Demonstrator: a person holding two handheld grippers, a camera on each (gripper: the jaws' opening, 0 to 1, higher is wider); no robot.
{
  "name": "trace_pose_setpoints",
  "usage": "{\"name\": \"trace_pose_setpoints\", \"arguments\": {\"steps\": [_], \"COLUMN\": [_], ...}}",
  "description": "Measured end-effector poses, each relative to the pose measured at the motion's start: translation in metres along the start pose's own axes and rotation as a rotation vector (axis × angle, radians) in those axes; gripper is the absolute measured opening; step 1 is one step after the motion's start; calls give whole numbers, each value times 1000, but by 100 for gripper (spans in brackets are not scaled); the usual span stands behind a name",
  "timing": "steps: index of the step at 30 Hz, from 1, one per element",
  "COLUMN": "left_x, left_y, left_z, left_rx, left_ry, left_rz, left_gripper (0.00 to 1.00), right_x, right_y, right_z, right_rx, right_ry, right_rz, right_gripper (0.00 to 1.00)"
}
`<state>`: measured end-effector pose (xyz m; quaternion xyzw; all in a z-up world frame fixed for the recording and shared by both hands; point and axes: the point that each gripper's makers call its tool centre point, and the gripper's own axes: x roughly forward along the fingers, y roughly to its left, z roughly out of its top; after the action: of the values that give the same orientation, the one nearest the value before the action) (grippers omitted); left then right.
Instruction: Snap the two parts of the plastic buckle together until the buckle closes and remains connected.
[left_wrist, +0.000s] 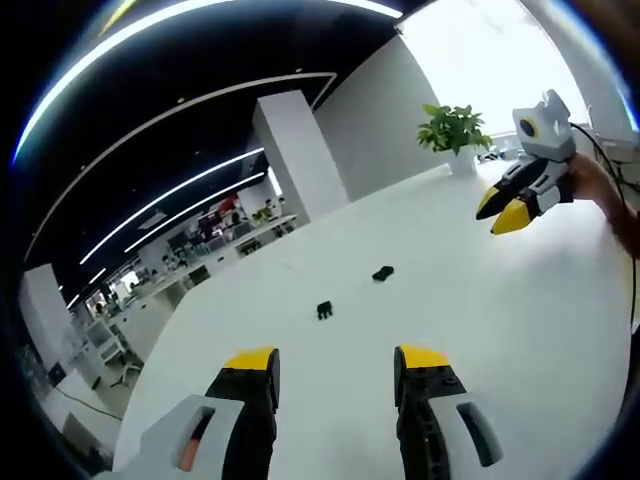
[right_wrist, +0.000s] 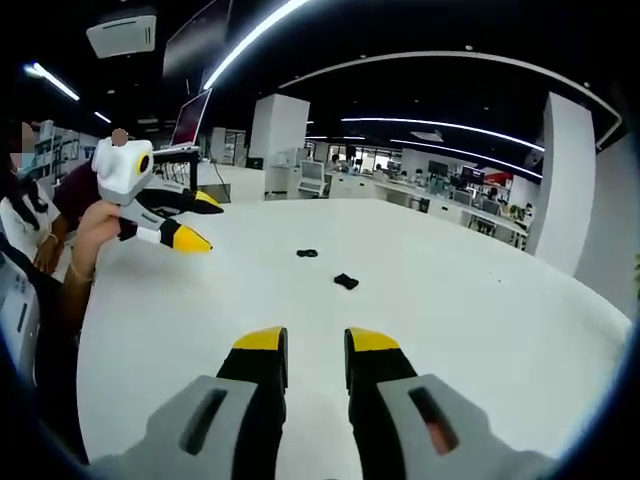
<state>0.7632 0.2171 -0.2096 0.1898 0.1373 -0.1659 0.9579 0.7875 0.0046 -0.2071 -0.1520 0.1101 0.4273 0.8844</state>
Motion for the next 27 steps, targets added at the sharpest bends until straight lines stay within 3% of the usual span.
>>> {"name": "trace_pose_setpoints", "arguments": {"steps": [27], "left_x": [8], "left_y": [6], "left_z": [-8], "left_rx": [7], "left_ry": [38], "left_rz": [0], "left_gripper": [46], "right_x": [3], "right_y": [-3], "right_z": [-2], "right_rx": [-6], "right_ry": [22], "right_rz": [13], "right_gripper": [22]}}
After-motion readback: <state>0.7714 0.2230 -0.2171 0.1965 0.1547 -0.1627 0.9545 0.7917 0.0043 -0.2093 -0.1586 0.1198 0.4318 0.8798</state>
